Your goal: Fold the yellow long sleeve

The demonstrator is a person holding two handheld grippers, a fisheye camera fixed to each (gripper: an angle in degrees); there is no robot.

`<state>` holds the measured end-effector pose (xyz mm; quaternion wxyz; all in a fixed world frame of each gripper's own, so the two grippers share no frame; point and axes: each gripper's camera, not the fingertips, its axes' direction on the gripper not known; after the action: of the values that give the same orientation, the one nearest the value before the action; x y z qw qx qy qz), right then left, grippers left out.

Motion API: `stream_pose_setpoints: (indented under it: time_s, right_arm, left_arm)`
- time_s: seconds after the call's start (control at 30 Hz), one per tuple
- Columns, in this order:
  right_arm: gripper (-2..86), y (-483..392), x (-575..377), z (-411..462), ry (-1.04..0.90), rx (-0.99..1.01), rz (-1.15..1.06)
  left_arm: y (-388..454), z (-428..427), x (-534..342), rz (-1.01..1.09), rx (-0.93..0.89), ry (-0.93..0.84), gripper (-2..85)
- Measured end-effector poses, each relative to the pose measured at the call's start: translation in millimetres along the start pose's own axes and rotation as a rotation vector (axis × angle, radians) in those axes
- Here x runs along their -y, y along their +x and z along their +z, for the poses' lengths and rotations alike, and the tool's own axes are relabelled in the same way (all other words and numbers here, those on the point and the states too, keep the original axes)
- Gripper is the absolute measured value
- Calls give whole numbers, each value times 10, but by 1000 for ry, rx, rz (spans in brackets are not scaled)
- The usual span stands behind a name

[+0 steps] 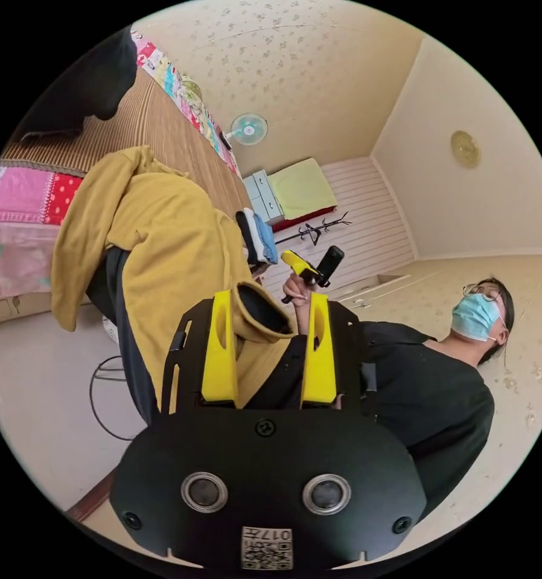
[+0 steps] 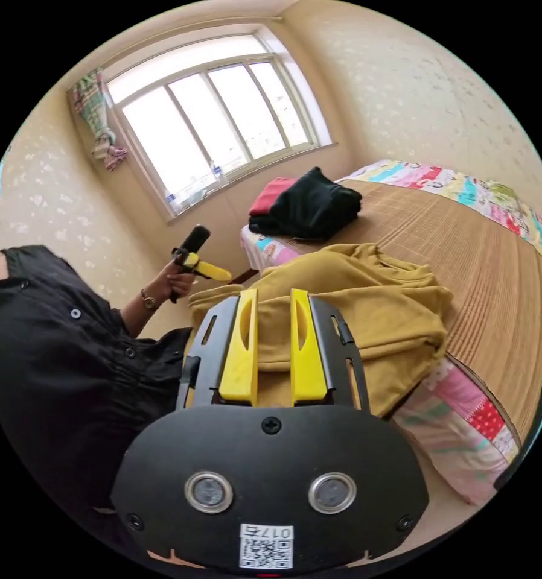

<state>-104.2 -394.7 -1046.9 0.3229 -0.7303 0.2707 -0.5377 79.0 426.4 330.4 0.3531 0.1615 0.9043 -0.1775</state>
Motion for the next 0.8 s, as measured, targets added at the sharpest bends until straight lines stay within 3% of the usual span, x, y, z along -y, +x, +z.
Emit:
stream_pose_setpoints:
  time_s: [0.07, 0.13, 0.2, 0.5, 0.63, 0.8]
  right_arm:
    - [86, 336, 114, -153, 50, -201, 96]
    - [88, 609, 232, -191, 58, -336, 171]
    - [93, 928, 400, -146, 9, -404, 272]
    - [114, 2198, 940, 769, -210, -426, 607]
    - [52, 2504, 921, 1127, -272, -390, 766]
    - [27, 2545, 944, 975, -232, -429, 816]
  left_arm:
    - [123, 146, 118, -23, 68, -34, 169]
    - [173, 394, 235, -200, 284, -103, 183]
    - [251, 561, 294, -218, 366, -108, 192]
    - [56, 904, 258, -256, 315, -198, 85]
    - [231, 734, 239, -138, 183, -109, 36]
    - [554, 497, 459, 18, 199, -73, 34]
